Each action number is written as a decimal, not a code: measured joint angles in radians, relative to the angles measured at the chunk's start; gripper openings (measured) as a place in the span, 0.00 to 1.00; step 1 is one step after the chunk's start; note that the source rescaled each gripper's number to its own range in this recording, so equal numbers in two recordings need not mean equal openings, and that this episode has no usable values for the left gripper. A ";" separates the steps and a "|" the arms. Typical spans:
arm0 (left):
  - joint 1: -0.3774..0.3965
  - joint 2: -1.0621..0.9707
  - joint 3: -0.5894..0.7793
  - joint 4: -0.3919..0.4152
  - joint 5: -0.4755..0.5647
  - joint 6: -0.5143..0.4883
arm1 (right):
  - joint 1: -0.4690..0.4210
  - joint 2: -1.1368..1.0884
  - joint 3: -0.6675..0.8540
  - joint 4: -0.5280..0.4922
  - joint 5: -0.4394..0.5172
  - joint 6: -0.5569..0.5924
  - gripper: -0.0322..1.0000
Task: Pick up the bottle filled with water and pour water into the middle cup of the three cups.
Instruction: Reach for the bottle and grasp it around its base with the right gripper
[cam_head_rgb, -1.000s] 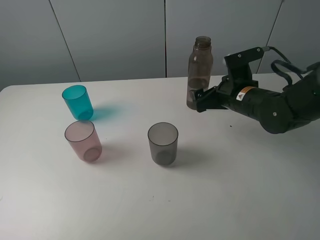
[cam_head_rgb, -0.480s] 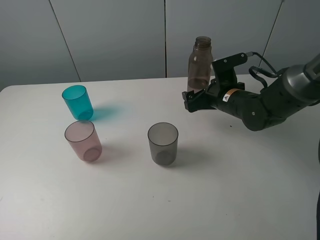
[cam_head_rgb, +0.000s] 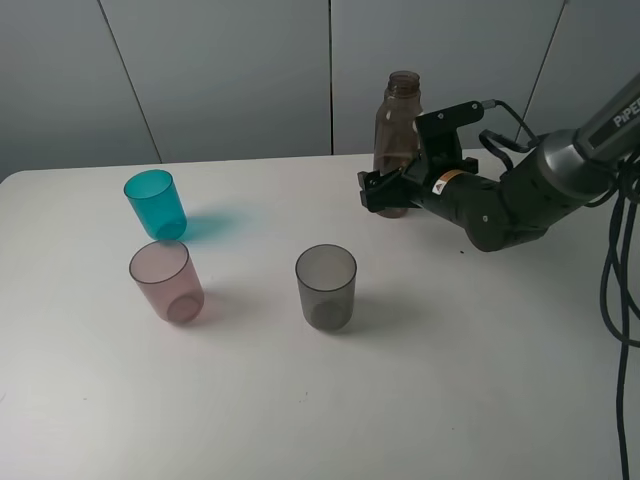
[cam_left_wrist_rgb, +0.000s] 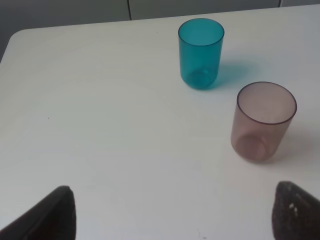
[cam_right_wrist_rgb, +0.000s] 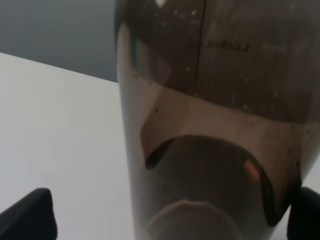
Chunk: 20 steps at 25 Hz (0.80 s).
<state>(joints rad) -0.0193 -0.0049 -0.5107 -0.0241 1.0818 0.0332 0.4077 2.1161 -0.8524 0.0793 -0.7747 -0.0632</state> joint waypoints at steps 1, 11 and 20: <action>0.000 0.000 0.000 0.000 0.000 0.000 | 0.000 0.002 0.000 0.011 0.000 0.000 1.00; 0.000 0.000 0.000 0.000 0.000 0.000 | 0.000 0.002 -0.002 0.048 -0.023 -0.017 1.00; 0.000 0.000 0.000 0.000 0.000 0.000 | -0.006 0.061 -0.029 0.063 -0.102 -0.011 1.00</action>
<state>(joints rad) -0.0193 -0.0049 -0.5107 -0.0241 1.0818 0.0332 0.4020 2.1768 -0.8816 0.1424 -0.8765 -0.0746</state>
